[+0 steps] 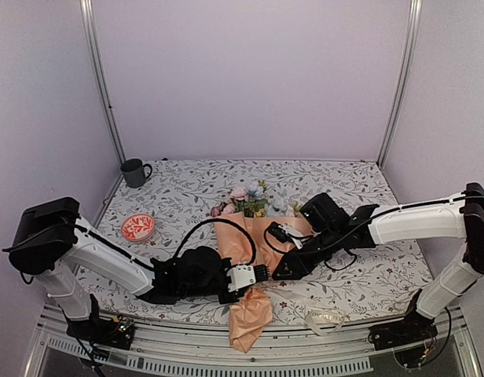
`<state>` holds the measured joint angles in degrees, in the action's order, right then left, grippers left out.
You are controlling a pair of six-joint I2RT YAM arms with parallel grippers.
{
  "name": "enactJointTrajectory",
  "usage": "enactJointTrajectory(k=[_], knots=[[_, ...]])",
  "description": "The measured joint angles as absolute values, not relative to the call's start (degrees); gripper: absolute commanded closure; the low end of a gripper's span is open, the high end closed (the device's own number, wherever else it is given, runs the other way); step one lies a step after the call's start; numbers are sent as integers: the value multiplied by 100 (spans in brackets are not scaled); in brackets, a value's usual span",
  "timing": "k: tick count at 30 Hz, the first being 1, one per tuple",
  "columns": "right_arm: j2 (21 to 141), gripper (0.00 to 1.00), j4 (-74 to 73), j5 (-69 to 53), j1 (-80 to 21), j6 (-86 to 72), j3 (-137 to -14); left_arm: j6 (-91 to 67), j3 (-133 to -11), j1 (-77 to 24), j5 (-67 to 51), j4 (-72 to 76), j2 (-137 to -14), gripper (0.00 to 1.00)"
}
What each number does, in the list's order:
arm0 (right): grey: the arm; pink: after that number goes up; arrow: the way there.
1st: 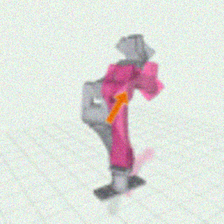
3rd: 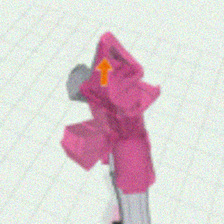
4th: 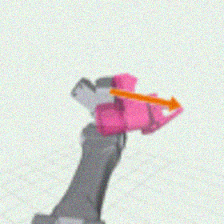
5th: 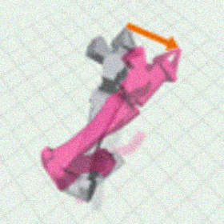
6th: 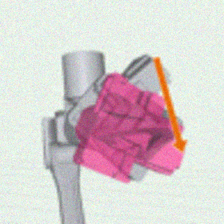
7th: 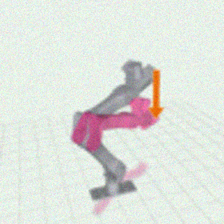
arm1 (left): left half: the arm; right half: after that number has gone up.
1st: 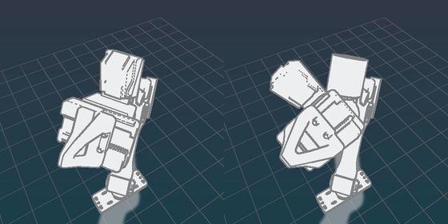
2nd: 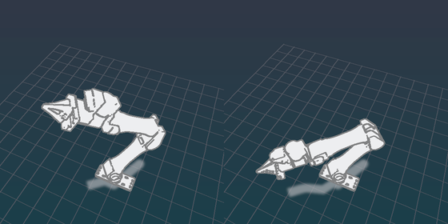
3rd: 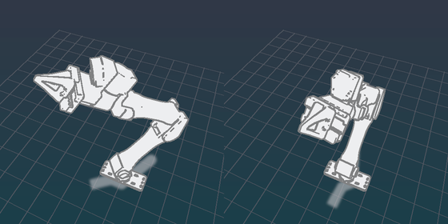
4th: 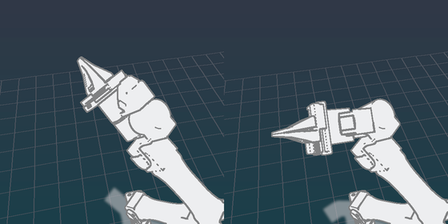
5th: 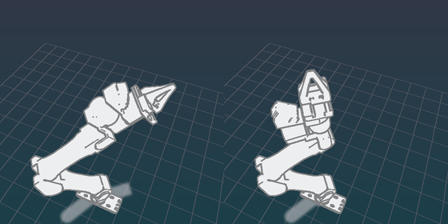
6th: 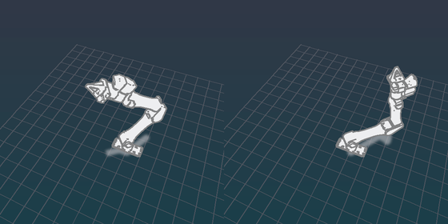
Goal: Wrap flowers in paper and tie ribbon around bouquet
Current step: Cross the half-tied ribbon over the folded bouquet.
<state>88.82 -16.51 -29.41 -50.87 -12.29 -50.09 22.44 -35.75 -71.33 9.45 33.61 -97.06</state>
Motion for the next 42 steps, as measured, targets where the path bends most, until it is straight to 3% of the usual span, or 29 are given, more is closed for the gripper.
enactJointTrajectory(k=[8,18,21,26,29,35,42], knots=[[8136,59,-956,-2486,-5273,-1828,-4368,2241,-3575,-7133,945,3358,-9706,86],[8597,57,-541,-2193,-5400,-2014,-4191,2237,-3575,-7133,943,3347,-9703,85],[8707,65,-410,-2158,-5422,-2023,-4191,2237,-3575,-7133,943,3347,-9703,84],[8820,92,-305,-2036,-5433,-2029,-4191,2233,-3575,-7133,943,3339,-9699,84],[8836,100,-285,-1986,-5435,-2038,-4193,2233,-3575,-7133,941,3332,-9699,84],[8827,100,-294,-2005,-5433,-2036,-4202,2228,-3575,-7133,915,3323,-9697,76],[8558,100,-346,-2115,-5452,-2036,-4202,2222,-3575,-7133,845,3249,-9697,60]])
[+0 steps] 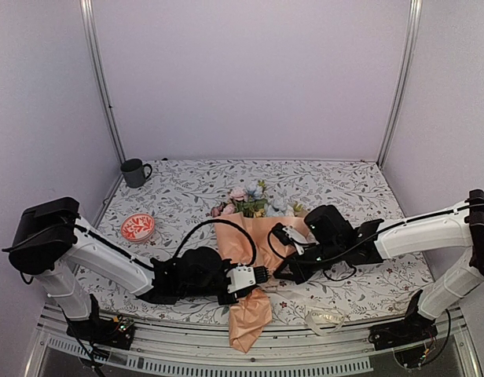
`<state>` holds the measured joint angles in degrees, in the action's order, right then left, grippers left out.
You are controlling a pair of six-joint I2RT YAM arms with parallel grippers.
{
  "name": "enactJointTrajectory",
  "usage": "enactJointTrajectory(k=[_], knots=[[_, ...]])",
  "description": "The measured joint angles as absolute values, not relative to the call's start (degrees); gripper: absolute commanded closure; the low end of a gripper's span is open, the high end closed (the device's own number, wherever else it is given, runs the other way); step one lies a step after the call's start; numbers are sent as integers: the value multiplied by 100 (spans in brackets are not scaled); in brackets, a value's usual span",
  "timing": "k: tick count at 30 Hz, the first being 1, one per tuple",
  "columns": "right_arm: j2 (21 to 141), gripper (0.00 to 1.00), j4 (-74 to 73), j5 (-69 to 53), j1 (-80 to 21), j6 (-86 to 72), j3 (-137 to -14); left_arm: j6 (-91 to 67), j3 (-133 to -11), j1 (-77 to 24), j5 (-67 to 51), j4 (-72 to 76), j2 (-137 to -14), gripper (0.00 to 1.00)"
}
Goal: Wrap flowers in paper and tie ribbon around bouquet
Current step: Cross the half-tied ribbon over the folded bouquet.
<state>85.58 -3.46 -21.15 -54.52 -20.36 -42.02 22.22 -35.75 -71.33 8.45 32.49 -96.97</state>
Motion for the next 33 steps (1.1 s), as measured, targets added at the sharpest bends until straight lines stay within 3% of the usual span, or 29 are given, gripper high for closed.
enactJointTrajectory(k=[3,25,29,33], knots=[[8464,100,-381,-2169,-5494,-2036,-4209,2235,-3590,-7129,834,3173,-9651,52],[8283,100,-878,-2862,-5808,-1796,-4416,2198,-3874,-7109,882,3094,-9723,47],[8278,100,-897,-2891,-5811,-1761,-4550,2176,-3874,-7105,840,3094,-9723,54],[8289,100,-906,-3061,-5815,-1684,-4589,2117,-3874,-7074,878,3098,-9723,74]])
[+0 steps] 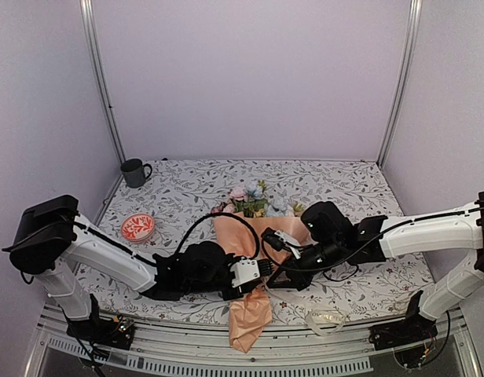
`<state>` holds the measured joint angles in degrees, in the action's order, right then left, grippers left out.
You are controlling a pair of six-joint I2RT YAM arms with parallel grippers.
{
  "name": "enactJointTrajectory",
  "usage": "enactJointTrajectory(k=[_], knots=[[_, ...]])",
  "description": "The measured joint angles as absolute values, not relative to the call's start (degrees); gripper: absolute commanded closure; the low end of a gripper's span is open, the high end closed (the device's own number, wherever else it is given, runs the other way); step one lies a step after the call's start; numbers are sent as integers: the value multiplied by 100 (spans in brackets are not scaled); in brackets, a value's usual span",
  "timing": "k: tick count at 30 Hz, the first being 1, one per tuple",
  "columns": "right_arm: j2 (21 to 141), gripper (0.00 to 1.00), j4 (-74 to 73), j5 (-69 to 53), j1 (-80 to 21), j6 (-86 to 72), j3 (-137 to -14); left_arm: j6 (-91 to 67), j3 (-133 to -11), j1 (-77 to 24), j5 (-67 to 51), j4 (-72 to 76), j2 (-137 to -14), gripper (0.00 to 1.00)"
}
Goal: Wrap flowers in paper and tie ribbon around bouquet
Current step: Cross the half-tied ribbon over the folded bouquet.
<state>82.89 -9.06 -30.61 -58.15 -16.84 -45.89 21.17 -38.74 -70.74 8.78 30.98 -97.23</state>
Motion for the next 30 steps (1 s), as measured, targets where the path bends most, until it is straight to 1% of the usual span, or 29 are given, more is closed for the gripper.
enactJointTrajectory(k=[4,7,8,11,17,20,30], knots=[[8374,100,-923,-3144,-5841,-1645,-4591,2064,-3874,-7035,939,3103,-9723,86],[8423,100,-974,-3181,-5848,-1616,-4591,2034,-3861,-7028,937,3129,-9723,88],[8438,100,-991,-3179,-5848,-1597,-4591,2021,-3846,-7028,932,3142,-9723,88],[8497,100,-1105,-3085,-5850,-1546,-4591,1999,-3806,-7028,904,3170,-9719,83],[8600,100,-1321,-2871,-5850,-1533,-4617,1979,-3691,-7022,786,3251,-9703,79],[8611,100,-1350,-2818,-5850,-1516,-4707,1973,-3688,-7022,819,3317,-9703,71],[8611,100,-1372,-2724,-5850,-1498,-4753,1973,-3688,-7019,867,3492,-9701,71]])
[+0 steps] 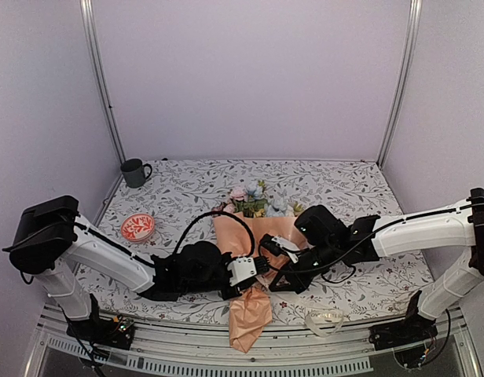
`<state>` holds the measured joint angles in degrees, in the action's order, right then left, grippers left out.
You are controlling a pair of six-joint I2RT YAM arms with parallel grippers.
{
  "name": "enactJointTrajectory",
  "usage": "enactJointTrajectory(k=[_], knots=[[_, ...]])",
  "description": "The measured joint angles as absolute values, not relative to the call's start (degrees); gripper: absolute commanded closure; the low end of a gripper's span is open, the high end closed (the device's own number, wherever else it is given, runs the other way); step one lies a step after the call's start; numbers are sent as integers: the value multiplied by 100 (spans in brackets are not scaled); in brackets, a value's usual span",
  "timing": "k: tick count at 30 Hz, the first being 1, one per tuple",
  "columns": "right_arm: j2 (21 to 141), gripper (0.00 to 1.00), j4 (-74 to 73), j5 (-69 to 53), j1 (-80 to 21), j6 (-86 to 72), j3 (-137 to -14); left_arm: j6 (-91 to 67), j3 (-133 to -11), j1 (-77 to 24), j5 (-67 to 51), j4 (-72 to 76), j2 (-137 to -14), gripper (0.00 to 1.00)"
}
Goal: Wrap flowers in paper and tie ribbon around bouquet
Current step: Cross the half-tied ribbon over the folded bouquet.
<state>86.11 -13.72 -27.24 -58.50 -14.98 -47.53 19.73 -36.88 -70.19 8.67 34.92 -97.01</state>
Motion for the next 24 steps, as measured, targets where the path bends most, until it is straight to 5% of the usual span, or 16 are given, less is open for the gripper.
enactJointTrajectory(k=[6,14,18,24], knots=[[8613,100,-1415,-2528,-5850,-1511,-4753,1962,-3638,-7017,829,3540,-9653,72],[8696,97,-1525,-2451,-5850,-1531,-4753,1933,-3559,-7015,803,3701,-9598,90],[8696,91,-1503,-2576,-5850,-1522,-4753,1914,-3562,-7011,773,3715,-9601,100],[8696,74,-1535,-2910,-5850,-1439,-4753,1898,-3559,-7011,777,3736,-9601,100]])
